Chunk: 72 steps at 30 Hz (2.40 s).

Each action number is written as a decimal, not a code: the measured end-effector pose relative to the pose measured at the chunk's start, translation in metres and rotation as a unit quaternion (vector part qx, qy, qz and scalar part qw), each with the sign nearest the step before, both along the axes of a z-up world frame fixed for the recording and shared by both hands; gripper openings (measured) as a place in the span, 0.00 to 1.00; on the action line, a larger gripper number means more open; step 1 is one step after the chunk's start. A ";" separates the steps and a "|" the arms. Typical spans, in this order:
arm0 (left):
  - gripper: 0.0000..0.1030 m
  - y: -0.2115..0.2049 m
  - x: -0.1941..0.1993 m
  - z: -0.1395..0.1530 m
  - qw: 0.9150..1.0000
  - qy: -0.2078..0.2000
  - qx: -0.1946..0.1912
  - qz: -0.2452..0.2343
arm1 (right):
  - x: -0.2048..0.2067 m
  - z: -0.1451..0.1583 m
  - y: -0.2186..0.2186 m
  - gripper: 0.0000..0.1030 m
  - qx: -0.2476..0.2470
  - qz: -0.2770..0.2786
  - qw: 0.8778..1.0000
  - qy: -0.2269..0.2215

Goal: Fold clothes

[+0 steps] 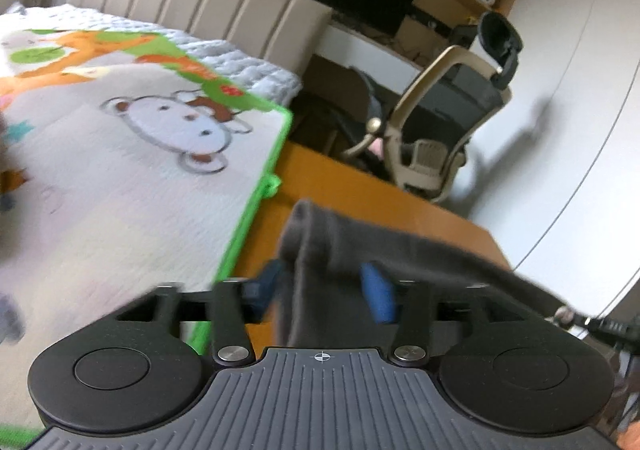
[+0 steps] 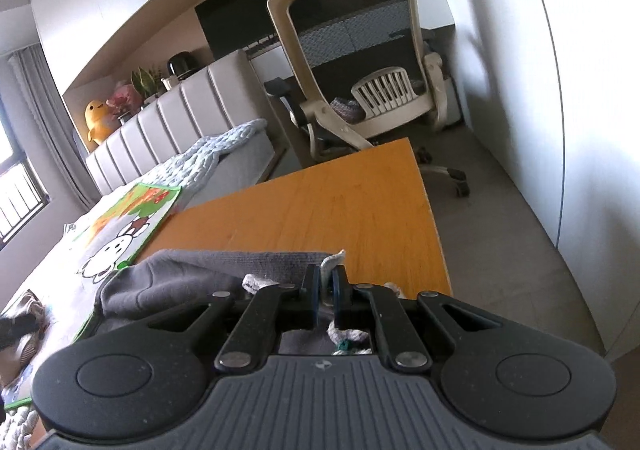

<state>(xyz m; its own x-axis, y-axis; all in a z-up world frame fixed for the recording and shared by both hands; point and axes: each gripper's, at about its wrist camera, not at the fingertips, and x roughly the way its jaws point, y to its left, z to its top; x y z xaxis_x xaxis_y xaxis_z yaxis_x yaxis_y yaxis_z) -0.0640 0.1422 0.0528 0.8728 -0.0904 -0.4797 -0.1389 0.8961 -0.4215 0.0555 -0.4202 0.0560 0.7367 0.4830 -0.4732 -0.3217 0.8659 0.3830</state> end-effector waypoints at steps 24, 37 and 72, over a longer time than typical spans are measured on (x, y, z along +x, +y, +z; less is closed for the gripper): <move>0.32 -0.011 0.100 -0.005 0.998 0.050 0.048 0.012 | -0.012 -0.001 -0.007 0.06 -0.015 -0.027 0.999 -0.022; 0.31 -0.014 -0.019 -0.016 0.998 0.043 0.036 0.000 | 0.011 0.007 0.014 0.32 -0.028 -0.005 0.999 -0.015; 0.33 -0.013 -0.055 -0.033 0.998 0.046 0.030 -0.033 | -0.023 0.013 -0.005 0.05 -0.153 -0.066 0.983 -0.073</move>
